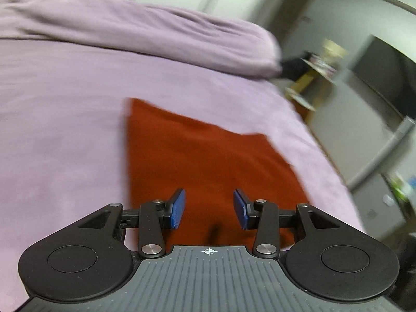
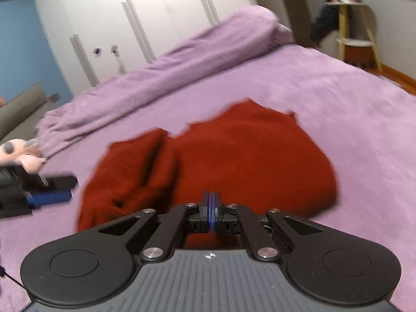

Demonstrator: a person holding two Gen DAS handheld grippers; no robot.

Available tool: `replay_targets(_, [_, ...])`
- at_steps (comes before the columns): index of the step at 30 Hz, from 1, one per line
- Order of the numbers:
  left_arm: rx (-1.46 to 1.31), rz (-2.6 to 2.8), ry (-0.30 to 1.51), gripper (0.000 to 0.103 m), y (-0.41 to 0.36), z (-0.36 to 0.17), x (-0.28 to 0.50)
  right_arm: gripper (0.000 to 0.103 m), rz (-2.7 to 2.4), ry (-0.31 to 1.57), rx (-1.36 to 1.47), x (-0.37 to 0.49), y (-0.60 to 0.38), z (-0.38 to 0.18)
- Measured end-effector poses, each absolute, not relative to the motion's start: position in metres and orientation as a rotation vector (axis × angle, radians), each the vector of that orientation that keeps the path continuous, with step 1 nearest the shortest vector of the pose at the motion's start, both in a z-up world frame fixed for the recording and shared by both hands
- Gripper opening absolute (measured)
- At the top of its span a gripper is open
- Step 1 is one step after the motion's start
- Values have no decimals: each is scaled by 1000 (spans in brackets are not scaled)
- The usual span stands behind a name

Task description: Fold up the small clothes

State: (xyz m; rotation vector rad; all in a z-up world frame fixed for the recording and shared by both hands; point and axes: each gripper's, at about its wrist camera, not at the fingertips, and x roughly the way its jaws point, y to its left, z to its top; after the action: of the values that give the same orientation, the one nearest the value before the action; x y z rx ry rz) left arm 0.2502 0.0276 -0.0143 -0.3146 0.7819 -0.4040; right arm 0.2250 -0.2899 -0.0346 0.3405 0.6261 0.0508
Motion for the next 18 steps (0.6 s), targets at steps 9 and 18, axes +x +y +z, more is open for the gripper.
replay_targets(9, [-397,-314,953,43,55,-64,265,0,220,758,241,271,-235,-51])
replay_targets(18, [-350,-341,982,50,39,-83,267,10,273,747,427,290,-270,-37])
